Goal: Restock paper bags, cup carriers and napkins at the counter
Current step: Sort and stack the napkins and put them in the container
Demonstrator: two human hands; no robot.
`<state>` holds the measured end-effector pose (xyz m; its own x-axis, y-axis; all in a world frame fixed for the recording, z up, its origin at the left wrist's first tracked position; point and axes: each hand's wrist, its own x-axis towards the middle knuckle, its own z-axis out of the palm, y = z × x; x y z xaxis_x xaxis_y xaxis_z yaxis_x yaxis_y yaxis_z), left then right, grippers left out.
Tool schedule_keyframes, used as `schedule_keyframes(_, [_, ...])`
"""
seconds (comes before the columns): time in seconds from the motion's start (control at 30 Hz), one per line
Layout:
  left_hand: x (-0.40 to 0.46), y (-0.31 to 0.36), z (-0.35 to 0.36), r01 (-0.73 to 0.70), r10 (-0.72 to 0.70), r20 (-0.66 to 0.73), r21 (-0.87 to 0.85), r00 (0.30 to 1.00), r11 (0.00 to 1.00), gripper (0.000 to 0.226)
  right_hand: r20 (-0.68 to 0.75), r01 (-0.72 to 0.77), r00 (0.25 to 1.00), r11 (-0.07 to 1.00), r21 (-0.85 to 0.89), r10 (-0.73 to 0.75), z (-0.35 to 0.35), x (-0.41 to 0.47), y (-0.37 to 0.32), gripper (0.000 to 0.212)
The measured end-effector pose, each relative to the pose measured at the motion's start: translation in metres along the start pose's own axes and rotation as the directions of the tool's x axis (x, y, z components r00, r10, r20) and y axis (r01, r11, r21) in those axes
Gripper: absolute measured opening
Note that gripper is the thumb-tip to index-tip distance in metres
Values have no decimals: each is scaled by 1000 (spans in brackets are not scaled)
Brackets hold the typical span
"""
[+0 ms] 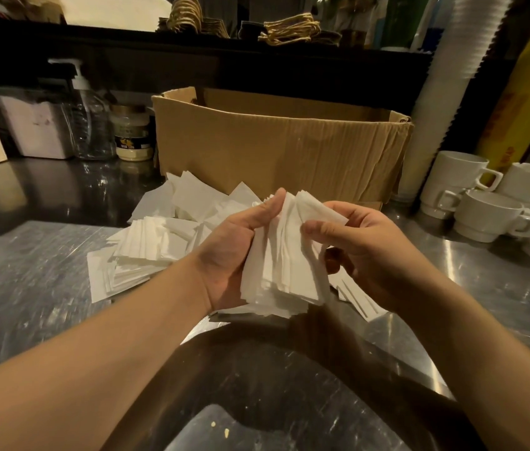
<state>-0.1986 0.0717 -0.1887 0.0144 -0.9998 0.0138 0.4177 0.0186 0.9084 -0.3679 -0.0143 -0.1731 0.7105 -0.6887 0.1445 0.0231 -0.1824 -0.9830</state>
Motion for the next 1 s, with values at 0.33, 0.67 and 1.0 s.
schedule_keyframes(0.33, [-3, -3, 0, 59, -52, 82, -77, 995, 995, 50, -43, 228, 965, 912, -342, -257, 7, -4, 9, 68])
schedule_keyframes(0.67, [-2, -5, -7, 59, -44, 149, -103, 988, 993, 59, 308, 370, 923, 761, -533, -233, 8, -9, 9, 116])
schedule_keyframes(1.0, [0, -6, -11, 6, 33, 229, -170, 973, 985, 65, -123, 271, 928, 864, -425, -352, 12, -6, 12, 54])
